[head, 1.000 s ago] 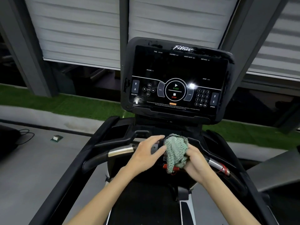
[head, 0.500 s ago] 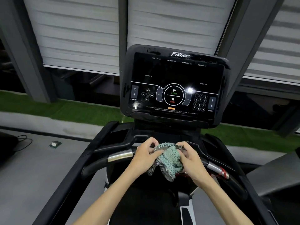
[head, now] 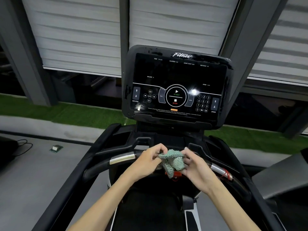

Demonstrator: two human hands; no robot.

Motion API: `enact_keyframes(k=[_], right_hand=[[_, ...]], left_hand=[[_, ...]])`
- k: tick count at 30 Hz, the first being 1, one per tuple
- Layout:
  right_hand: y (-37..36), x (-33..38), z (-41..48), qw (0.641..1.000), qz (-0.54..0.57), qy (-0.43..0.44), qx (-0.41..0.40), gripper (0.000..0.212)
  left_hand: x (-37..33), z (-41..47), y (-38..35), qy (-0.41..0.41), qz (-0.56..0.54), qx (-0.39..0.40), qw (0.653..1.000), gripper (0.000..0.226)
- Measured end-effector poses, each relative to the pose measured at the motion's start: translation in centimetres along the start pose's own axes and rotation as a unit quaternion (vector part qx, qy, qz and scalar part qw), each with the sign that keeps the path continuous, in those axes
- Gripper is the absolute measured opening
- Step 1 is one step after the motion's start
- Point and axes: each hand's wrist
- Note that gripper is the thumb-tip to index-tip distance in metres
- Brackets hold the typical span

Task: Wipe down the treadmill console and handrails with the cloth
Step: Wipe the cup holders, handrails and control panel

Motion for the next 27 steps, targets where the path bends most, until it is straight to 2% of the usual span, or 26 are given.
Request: enact_keyframes(k=[3,5,10,13,18,20,25,27], right_hand=[[-0.1,-0.6,0.1,0.994,-0.106,0.000,0.012,0.054],[-0.3,-0.8,0.2,0.988,-0.151,0.010,-0.027,0.051],[0.0,-0.9,0.3,0.969,-0.216,0.076,-0.095,0.049],[-0.1,-0.6,0.0,0.960,-0.250,0.091,-0.086,0.048],[-0.2,0.6,-0.5,0.945,-0.304,0.112,-0.054,0.052],[-0.2,1.5,-0.7,0.941,-0.316,0.116,-0.039,0.047],[0.6,3.9,-1.1,0.941,-0.309,0.130,-0.039,0.006],[0.7,4.6,-1.1,0.942,-0.306,0.132,-0.030,0.007]], left_hand=[[-0.1,0.0,-0.4,0.008,-0.016,-0.023,1.000,0.016],[-0.2,0.0,-0.4,0.003,-0.008,-0.033,0.999,0.023],[-0.2,0.0,-0.5,-0.012,0.032,-0.074,0.997,0.021],[-0.4,0.5,-0.2,-0.009,0.019,-0.129,0.991,0.021],[-0.7,0.9,0.3,-0.013,0.023,-0.137,0.990,0.017],[-0.9,1.2,0.8,-0.009,0.023,-0.146,0.989,0.017],[-1.0,1.7,2.4,0.023,0.037,-0.140,0.989,0.015],[-1.6,1.9,2.8,0.012,0.046,-0.138,0.989,0.014]])
Point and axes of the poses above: each hand's wrist, its own z-axis towards the middle knuckle, its own y-axis out of the back of the hand, x = y × z, and after that the axes turned 15 degrees about -y, right-handed
